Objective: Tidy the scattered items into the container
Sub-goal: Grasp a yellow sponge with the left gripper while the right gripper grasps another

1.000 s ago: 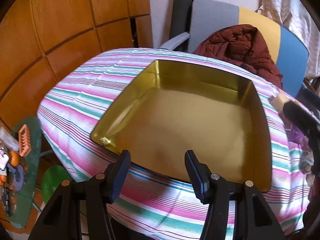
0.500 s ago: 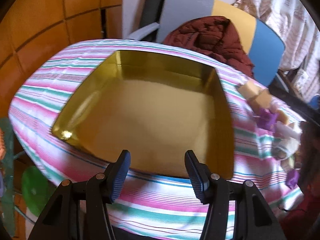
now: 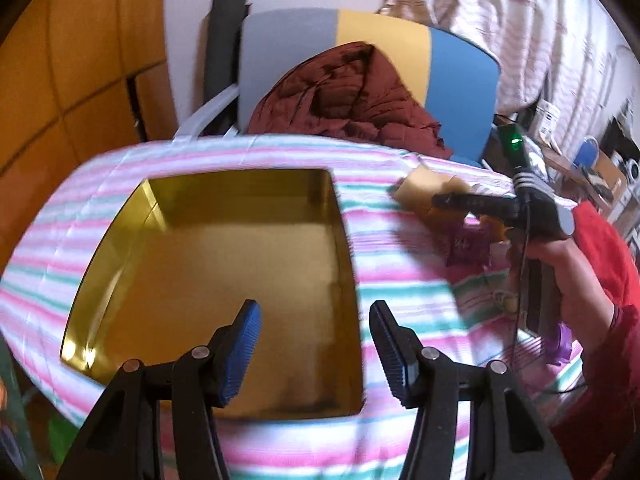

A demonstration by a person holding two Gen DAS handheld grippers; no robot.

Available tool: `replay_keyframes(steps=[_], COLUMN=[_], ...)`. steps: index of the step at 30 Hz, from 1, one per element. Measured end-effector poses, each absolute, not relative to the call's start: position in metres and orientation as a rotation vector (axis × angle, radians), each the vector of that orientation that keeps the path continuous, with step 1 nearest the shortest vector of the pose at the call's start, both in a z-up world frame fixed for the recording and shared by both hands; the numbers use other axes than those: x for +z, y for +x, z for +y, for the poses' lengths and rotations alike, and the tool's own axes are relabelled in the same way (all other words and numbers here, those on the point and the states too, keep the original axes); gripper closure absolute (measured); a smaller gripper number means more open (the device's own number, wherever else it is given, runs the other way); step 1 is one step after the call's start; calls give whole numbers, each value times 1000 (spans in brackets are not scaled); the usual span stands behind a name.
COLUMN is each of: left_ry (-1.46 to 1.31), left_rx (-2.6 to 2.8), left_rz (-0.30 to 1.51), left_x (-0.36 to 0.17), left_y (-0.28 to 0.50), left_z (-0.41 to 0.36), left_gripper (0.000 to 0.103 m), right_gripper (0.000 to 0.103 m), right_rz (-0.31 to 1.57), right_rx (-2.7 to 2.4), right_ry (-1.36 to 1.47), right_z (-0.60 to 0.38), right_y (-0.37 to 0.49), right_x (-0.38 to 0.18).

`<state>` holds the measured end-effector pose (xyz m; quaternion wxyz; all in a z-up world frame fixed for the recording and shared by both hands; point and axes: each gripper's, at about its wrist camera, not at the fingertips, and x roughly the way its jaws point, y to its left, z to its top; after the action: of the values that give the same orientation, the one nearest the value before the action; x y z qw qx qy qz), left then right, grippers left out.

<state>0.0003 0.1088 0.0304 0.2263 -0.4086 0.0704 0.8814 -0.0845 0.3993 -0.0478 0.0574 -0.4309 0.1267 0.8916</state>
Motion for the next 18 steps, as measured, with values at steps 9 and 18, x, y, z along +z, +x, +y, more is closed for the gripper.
replay_keyframes(steps=[9,18], left_ry=[-1171,-1191], left_rx=[2288,2131], left_rz=[404,344], left_x=[16,7], left_y=[-34,-90], left_z=[190,256], left_gripper=[46,47], right_gripper=[46,68], right_rz=[463,624], right_rx=[2654,2571], right_ry=[-1322,-1338], right_z=[410,440], right_y=[-80,-60], right_x=[-44,-32])
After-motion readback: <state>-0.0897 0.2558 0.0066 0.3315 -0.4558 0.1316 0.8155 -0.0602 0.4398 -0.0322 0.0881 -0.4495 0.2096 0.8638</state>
